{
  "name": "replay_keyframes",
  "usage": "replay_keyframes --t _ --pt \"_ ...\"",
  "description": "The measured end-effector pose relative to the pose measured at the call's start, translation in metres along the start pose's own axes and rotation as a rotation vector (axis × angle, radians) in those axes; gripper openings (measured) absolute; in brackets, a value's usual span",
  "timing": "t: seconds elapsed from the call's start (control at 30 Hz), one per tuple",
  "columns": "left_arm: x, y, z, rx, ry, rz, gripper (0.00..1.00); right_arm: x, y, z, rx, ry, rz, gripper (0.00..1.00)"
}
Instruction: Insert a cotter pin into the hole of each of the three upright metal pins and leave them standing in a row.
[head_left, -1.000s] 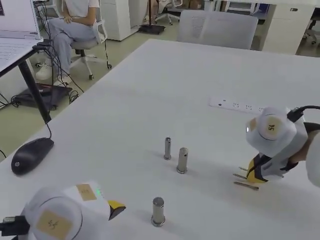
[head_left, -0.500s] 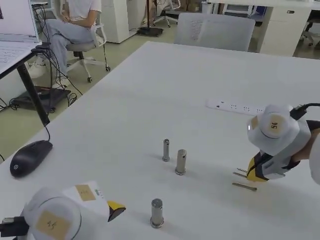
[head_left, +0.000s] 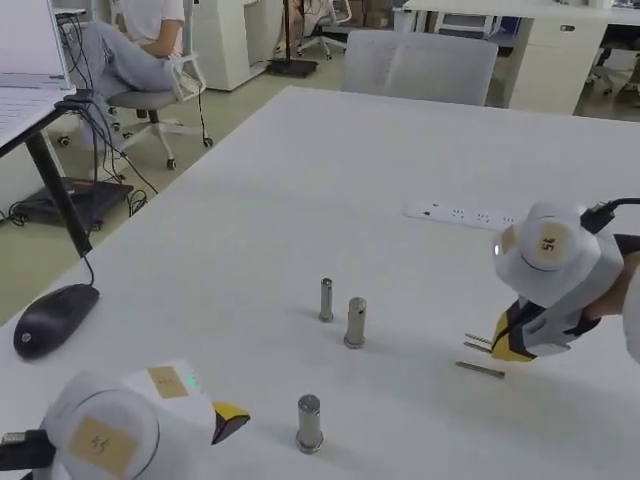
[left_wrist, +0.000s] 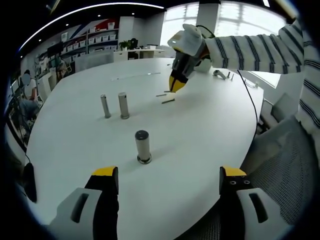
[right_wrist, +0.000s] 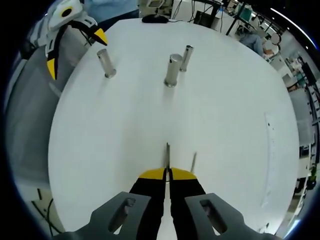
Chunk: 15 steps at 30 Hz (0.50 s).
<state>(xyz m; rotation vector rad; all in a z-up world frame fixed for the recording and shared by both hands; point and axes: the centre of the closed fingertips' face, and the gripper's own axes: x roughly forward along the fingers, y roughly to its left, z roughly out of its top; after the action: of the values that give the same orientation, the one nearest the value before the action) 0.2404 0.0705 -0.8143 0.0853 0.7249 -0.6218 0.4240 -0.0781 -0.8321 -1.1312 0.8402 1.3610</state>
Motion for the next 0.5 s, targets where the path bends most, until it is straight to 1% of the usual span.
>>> replay_keyframes --t 0.3,0.5 --pt "0.0 -0.002 0.003 -0.002 -0.015 -0.01 0.82 -0.007 0.007 -0.003 -0.031 0.016 -0.007 0.02" --pt "-0.001 -0.003 0.004 0.007 -0.016 -0.013 0.82 -0.012 0.017 0.001 -0.024 0.004 0.008 0.02"
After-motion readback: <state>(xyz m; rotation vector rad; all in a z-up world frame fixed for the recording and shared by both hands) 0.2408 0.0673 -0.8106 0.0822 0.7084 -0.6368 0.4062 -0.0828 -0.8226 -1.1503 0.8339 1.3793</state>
